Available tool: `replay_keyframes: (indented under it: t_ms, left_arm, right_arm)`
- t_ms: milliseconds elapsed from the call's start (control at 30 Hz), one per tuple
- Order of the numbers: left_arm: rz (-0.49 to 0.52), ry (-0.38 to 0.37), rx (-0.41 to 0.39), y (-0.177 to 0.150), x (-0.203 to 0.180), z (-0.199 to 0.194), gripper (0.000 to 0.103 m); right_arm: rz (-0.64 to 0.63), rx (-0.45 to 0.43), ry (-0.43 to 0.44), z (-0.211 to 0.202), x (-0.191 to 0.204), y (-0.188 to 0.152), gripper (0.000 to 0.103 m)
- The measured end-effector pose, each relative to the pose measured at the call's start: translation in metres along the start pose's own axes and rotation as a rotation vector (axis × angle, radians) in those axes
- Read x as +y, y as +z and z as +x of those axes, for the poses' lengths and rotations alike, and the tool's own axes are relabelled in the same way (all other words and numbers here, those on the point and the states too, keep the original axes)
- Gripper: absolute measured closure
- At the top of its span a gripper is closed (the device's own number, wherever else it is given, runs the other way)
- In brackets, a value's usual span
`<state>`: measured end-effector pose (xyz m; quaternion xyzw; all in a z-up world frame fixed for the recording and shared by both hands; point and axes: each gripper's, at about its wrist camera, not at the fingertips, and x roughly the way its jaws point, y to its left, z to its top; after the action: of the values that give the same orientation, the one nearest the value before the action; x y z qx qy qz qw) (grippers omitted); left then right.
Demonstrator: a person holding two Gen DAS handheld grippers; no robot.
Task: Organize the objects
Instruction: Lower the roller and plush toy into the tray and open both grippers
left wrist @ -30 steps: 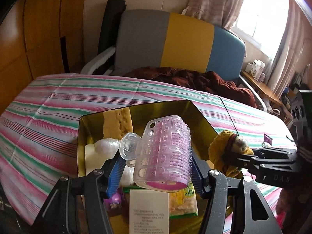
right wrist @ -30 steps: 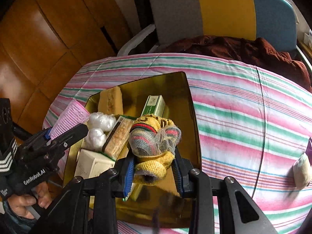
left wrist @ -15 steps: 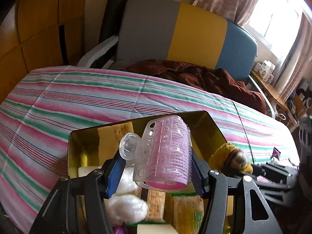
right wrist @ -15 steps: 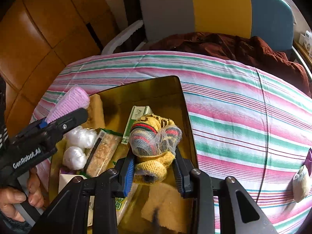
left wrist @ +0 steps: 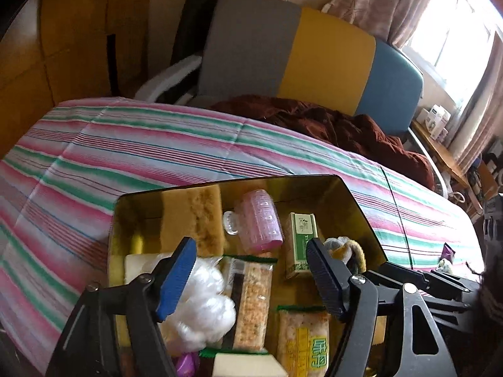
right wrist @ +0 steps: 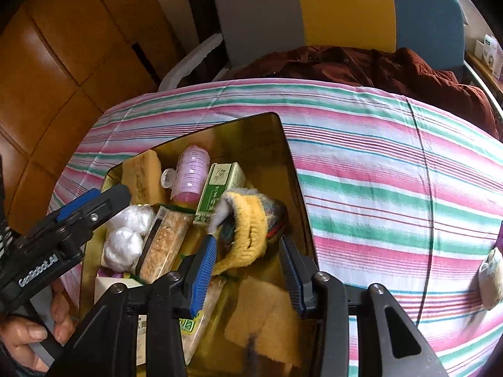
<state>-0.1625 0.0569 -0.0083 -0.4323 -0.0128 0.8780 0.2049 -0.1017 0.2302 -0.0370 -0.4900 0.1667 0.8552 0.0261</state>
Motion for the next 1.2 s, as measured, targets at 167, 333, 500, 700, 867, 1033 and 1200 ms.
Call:
replay_keyframes:
  t_ms: [167,333,500,700,867,1033,1200]
  left_arm:
    - [0.025,0.038,-0.074,-0.016,-0.004,-0.028,0.03]
    - [0.051,0.065,-0.134,-0.032,-0.011,-0.051,0.028]
    - [0.071,0.083,-0.177,-0.049,-0.017,-0.07,0.027]
    - [0.101,0.113,-0.229,-0.065,-0.025,-0.086,0.025]
    - [0.117,0.126,-0.244,-0.077,-0.029,-0.095,0.024]
    - [0.13,0.12,-0.243,-0.086,-0.034,-0.099,0.024]
    - [0.155,0.099,-0.236,-0.094,-0.045,-0.102,0.024]
  right_arm:
    - [-0.044,-0.018,-0.015,-0.01,0.012,-0.012,0.061]
    - [-0.083,-0.068,-0.045,-0.025,0.02,-0.023,0.055]
    - [-0.13,-0.125,-0.084,-0.041,0.028,-0.034,0.049]
    - [-0.18,-0.178,-0.106,-0.057,0.037,-0.048,0.039]
    - [-0.19,-0.2,-0.128,-0.066,0.037,-0.06,0.039]
    - [-0.183,-0.207,-0.148,-0.074,0.028,-0.066,0.039]
    - [-0.156,-0.209,-0.171,-0.081,0.01,-0.073,0.039]
